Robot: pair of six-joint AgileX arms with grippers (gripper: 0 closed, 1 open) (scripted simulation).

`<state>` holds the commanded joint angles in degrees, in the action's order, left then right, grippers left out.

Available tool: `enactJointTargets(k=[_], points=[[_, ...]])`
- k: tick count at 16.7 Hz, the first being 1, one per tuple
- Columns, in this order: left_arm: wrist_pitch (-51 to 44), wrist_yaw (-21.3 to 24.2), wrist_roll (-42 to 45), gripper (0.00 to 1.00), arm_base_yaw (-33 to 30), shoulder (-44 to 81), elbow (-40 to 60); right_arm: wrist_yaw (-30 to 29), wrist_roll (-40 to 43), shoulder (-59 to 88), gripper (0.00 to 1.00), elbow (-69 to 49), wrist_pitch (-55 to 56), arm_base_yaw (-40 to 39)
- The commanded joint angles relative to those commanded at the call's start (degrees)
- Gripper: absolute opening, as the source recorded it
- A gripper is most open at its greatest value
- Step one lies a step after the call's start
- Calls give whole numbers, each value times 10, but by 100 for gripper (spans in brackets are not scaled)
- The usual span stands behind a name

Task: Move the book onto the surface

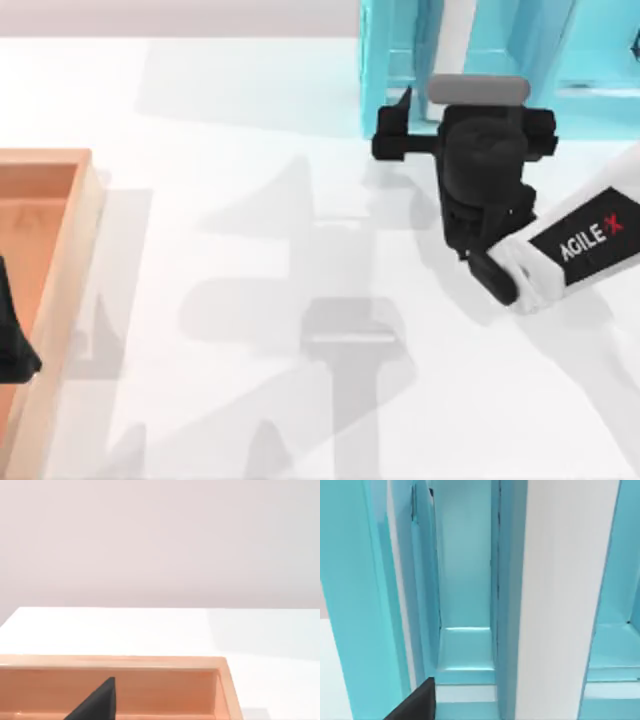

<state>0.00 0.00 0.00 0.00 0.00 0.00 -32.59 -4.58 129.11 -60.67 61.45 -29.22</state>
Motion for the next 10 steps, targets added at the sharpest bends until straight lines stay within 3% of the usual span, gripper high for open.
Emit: enactJointTargets(k=[10], points=[[0, 0, 0, 100, 0, 0, 0, 53, 9, 123, 100, -232, -102, 54]])
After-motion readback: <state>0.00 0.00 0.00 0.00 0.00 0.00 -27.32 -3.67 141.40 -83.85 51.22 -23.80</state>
